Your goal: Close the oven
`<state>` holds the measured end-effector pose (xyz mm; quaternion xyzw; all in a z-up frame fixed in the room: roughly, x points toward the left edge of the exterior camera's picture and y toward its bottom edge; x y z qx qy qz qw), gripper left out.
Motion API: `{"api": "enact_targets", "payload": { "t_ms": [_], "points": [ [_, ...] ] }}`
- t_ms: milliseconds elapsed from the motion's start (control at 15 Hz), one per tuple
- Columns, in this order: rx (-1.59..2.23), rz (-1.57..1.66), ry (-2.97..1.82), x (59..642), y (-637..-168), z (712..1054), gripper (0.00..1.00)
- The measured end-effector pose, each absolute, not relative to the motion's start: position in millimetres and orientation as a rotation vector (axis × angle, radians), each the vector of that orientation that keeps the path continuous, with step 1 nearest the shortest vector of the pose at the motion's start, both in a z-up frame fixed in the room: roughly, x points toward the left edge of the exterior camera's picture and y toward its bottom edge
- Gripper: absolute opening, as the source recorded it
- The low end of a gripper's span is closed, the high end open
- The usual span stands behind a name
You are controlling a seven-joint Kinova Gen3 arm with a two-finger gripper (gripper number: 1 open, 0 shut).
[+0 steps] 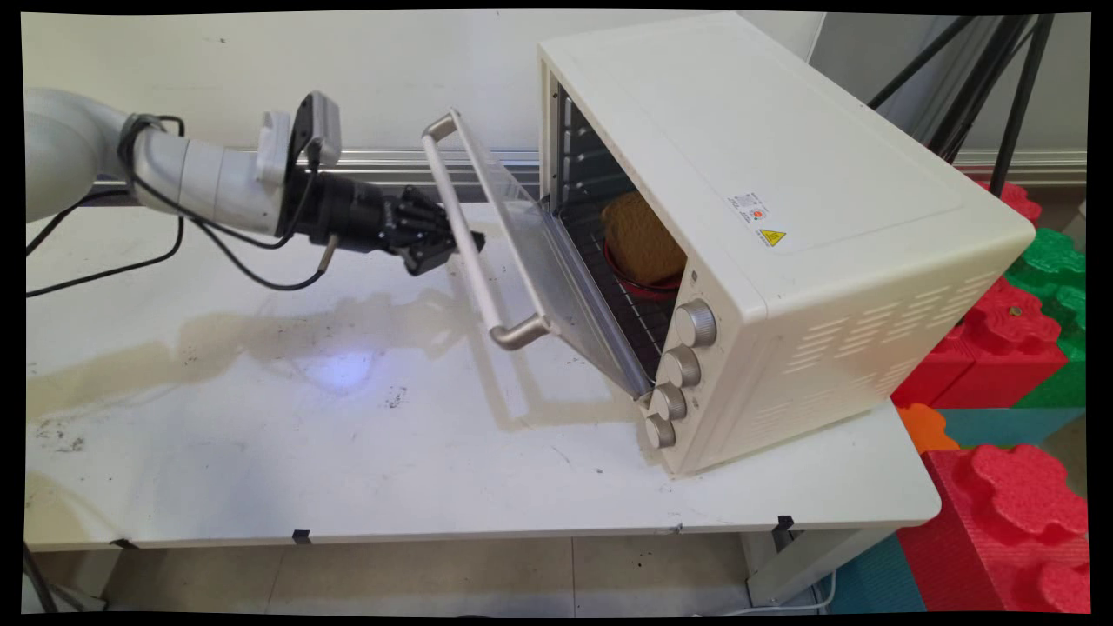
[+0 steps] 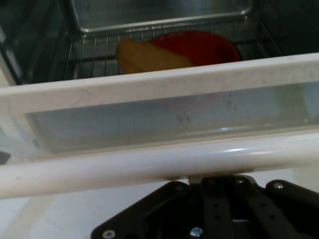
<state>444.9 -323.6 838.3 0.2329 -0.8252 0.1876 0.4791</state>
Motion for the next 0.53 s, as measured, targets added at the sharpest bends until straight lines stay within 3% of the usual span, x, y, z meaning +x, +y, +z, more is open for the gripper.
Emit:
{"api": "enact_targets", "payload": {
  "t_ms": [533],
  "points": [
    [0.555,0.465,-1.982,423,-342,850,0.00]
  ]
}}
